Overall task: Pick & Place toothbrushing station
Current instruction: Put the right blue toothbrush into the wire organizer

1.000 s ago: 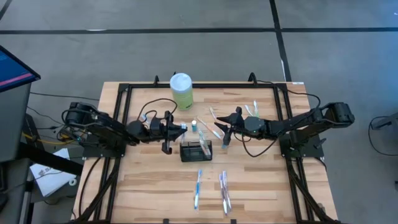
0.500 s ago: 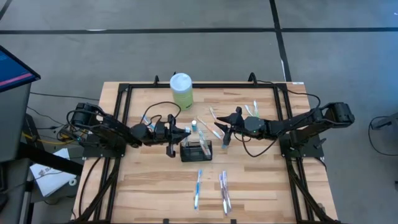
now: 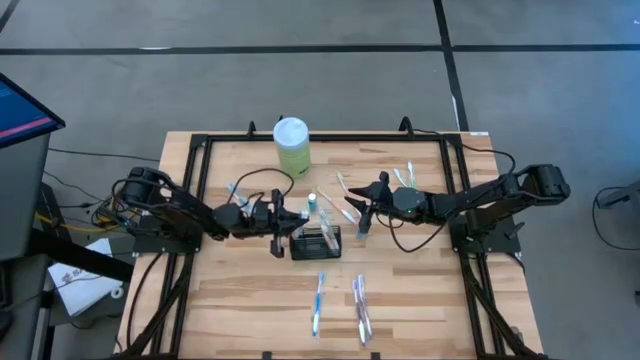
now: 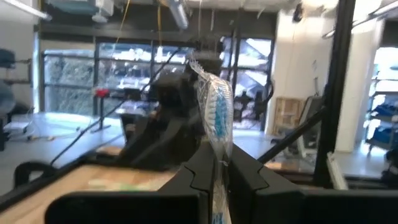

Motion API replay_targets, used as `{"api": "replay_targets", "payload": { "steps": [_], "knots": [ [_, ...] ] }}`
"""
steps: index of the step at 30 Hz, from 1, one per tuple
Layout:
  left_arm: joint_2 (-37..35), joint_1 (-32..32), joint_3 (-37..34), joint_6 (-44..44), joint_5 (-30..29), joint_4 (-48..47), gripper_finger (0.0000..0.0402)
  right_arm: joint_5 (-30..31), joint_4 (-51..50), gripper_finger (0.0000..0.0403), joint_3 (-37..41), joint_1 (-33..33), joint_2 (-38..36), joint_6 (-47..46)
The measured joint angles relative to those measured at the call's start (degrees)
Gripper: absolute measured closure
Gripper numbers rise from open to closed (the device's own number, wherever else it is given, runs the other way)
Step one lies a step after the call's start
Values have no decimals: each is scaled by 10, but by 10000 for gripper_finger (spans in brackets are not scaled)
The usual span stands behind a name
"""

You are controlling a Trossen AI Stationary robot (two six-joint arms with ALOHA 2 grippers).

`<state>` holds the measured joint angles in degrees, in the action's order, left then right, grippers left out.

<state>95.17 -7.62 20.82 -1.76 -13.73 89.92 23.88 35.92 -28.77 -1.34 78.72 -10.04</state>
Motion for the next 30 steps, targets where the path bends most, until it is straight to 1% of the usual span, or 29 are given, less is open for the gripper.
{"api": "replay_targets", "payload": {
  "steps": [18, 22, 30],
  "knots": [
    [21, -5, -9, -2, -18, 3, 390, 0, -4, 285, 0, 0, 0, 0],
    [40, -14, -9, -2, -45, 1, 389, 0, -4, 285, 0, 0, 0, 0],
    [51, -17, -9, -15, -54, 1, 389, 0, -7, 285, 0, 0, 0, 0]
  ]
}}
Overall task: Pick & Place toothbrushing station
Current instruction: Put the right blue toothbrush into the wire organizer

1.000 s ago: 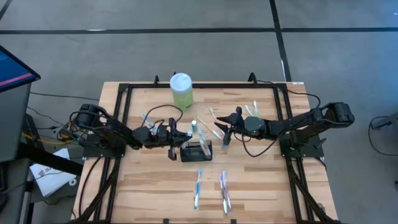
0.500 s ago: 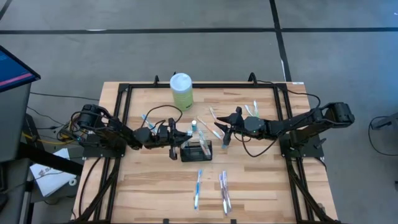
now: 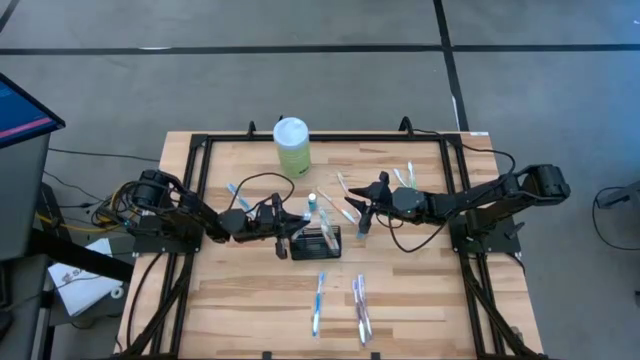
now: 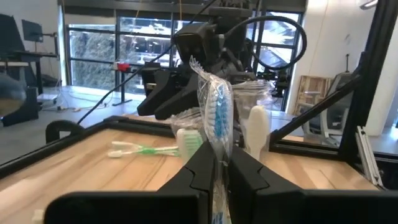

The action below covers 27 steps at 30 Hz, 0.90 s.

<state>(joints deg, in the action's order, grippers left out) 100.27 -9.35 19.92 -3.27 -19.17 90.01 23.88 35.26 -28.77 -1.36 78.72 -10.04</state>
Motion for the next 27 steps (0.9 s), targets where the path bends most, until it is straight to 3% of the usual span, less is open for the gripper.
{"api": "replay_targets", "payload": {
  "steps": [12, 20, 27],
  "knots": [
    [0, -2, 0, -3, -22, -18, 387, 0, -2, 285, 0, 0, 0, 0],
    [0, -2, -1, -6, -26, -26, 375, 0, -2, 285, 0, -1, 0, 0],
    [0, -2, -1, -17, -64, -40, 348, 0, -3, 285, 0, -1, 0, 0]
  ]
}}
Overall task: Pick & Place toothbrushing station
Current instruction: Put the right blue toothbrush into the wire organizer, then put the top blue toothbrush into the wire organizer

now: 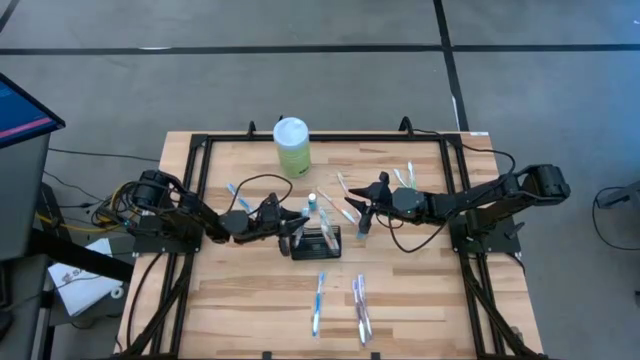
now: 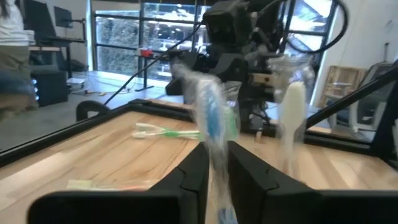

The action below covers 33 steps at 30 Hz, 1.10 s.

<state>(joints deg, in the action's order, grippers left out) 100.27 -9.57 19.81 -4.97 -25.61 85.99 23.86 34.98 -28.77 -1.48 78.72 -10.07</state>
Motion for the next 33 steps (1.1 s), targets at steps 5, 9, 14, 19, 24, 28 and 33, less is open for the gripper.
{"api": "replay_targets", "payload": {
  "steps": [5, 9, 14, 19, 24, 28, 33],
  "knots": [
    [0, 0, 0, -10, 0, -1, 306, 0, -2, 285, 0, 0, 0, 0],
    [-2, 0, 0, -10, -7, -1, 275, 0, -3, 285, 0, 0, 0, 0],
    [-21, 0, 0, 13, -35, 0, 247, 0, -5, 285, 0, 0, 0, 0],
    [-77, 0, 0, 38, -43, -24, 231, 0, -13, 285, 0, 0, 0, 0],
    [-166, 0, 0, 14, -93, -154, 230, 0, -14, 285, 0, 0, 0, 0],
    [-242, 0, 0, -34, -131, -246, 230, 0, -14, 285, 0, 0, 0, 0],
    [-319, 0, 0, -82, -180, -347, 230, 0, -14, 285, 0, 0, 0, -1]
  ]
}}
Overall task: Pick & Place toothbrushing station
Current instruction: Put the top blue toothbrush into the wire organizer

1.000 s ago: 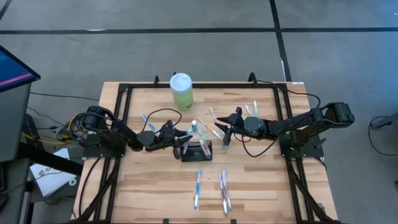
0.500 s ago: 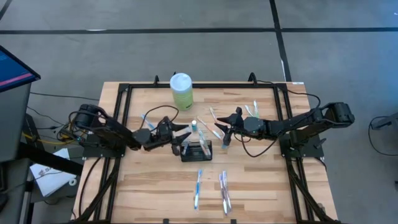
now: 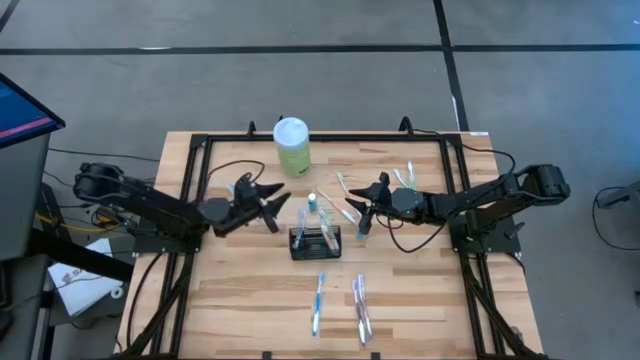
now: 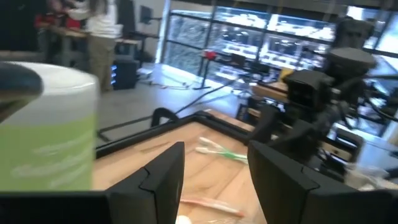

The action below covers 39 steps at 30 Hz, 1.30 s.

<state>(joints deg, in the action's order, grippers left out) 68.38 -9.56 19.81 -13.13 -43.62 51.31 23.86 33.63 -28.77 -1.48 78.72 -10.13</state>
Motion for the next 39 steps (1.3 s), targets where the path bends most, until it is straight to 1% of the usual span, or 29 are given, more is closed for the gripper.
{"api": "replay_targets", "payload": {
  "steps": [3, 11, 19, 24, 30, 39],
  "knots": [
    [-28, 5, 0, -35, -20, -48, 230, 0, 0, 285, 0, 0, 0, 0],
    [-66, 43, 0, -169, -19, -180, 230, 0, 0, 285, 0, 0, 0, 0],
    [-98, 114, 0, -316, 65, -351, 230, 0, 0, 285, 0, 0, 0, 0],
    [-126, 162, 0, -390, 114, -429, 230, 0, 1, 285, 0, 1, 0, 0],
    [-147, 223, 0, -438, 182, -504, 233, 0, 1, 285, 0, 1, 0, 0],
    [-148, 320, 1, -443, 291, -537, 250, 0, 1, 285, 0, 1, 0, 0]
  ]
}}
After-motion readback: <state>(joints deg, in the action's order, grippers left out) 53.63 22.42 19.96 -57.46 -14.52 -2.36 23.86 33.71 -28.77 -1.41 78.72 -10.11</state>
